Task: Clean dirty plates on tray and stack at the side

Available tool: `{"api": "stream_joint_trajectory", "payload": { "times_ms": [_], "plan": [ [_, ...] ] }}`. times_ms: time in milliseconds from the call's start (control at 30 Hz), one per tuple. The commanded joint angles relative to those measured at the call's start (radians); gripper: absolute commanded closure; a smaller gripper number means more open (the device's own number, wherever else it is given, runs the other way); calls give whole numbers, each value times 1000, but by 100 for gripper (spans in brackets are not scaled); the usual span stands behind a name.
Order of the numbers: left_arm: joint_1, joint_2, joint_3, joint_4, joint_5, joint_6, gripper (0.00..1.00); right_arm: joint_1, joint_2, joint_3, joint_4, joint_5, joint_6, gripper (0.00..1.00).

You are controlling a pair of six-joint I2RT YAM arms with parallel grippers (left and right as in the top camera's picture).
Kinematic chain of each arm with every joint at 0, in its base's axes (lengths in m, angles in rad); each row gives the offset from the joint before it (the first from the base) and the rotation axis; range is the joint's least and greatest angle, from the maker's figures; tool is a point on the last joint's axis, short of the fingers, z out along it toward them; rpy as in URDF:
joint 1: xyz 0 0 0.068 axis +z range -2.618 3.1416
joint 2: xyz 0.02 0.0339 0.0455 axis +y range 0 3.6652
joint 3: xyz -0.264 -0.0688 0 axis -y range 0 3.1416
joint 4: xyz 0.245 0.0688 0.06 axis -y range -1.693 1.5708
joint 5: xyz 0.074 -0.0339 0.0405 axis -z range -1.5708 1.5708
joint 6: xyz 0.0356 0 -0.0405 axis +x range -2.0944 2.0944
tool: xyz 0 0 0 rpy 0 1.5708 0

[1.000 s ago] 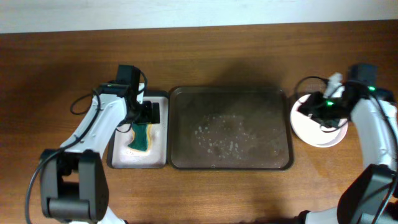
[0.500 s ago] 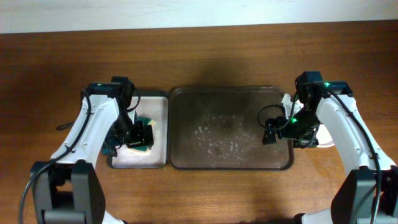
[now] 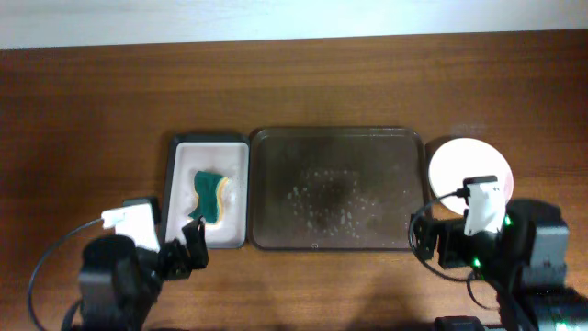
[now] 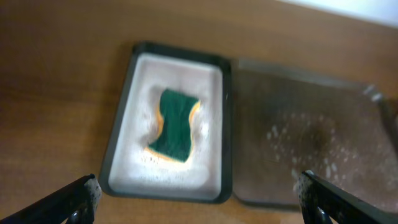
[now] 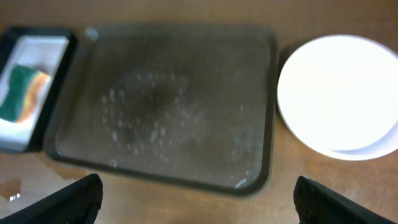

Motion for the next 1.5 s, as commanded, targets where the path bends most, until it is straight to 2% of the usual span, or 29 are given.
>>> {"api": "stream_joint_trajectory", "payload": {
  "times_ms": [0, 500, 700, 800, 967, 1133, 1267, 1367, 1467],
  "plan": [
    [3, -83, -13, 0, -16, 9, 1, 5, -41, -8, 5, 8, 1, 1],
    [3, -94, -13, -1, -16, 9, 1, 5, -37, -8, -24, 10, 0, 1],
    [3, -94, -13, -1, -16, 9, 1, 5, -95, -17, 22, 84, 0, 1],
    [3, -94, -13, 0, -16, 9, 1, 6, -192, -94, 129, 83, -7, 1],
    [3, -94, -13, -1, -16, 9, 0, 6, -405, -370, 407, 78, -6, 1],
    [3, -94, -13, -1, -16, 9, 0, 65, -624, -698, 853, 76, -6, 1],
    [3, -94, -13, -1, -16, 9, 1, 65, -665, -859, 1134, 84, -7, 1],
    [3, -94, -13, -1, -16, 9, 1, 63, -665, -952, 1262, 91, -7, 1],
    [3, -94, -13, -1, -16, 9, 0, 63, -665, -950, 1175, 90, -31, 1]
  ]
}}
